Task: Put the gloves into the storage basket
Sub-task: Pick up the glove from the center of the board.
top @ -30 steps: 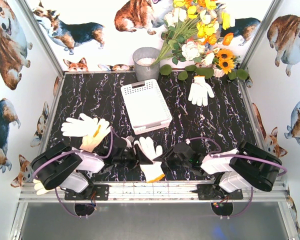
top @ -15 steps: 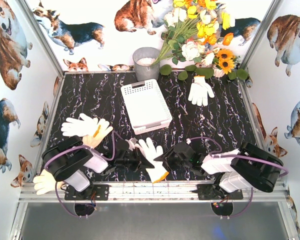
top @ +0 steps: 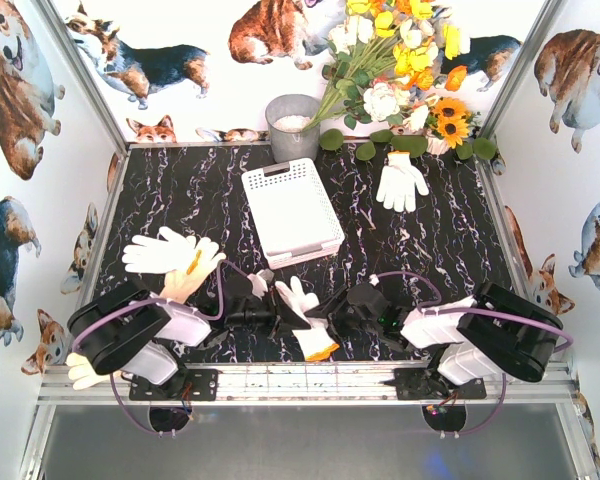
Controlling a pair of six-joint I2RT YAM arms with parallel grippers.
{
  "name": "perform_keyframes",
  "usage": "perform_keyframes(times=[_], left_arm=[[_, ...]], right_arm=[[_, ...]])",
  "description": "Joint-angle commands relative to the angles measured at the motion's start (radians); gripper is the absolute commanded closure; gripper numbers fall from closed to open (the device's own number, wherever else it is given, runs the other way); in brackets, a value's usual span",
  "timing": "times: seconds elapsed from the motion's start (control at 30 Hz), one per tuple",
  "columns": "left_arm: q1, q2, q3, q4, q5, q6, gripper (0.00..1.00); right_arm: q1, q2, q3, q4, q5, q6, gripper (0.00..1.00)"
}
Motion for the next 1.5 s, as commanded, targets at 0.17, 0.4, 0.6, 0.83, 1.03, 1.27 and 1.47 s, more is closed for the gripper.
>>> perform_keyframes(times=[0.17,0.4,0.6,0.83,1.03,1.27,1.47], left_arm=[[0.052,-0.101,0.015,0.014,0.013,-0.014,1.0],[0.078,-0.149,0.033,-0.031,0.021,0.007,1.0],[0.1,-0.186,0.039,-0.049,0.023,0.018,1.0],[0.116,-0.219,0.095,-0.108,0.047,0.061,1.0],[0.119,-0.238,0.126,-0.13,0.065,0.062,1.0],[0.125,-0.263,0.137,-0.163,0.079,0.063,1.0],[0.136,-0.291,0.153,-0.193,0.079,0.061,1.0]], right_arm=[[0.004,-0.005,0.009,0.005,0.011,-0.005,0.42],[0.004,-0.015,0.002,0.054,-0.004,0.04,0.37],[0.004,-0.04,0.006,0.101,0.002,0.098,0.32],[0.004,-0.091,0.021,0.111,0.042,0.158,0.3],[0.002,-0.127,0.016,0.138,0.114,0.193,0.3],[-0.006,-0.165,0.038,0.126,0.169,0.198,0.31],[-0.025,-0.199,0.05,0.122,0.186,0.181,0.35]])
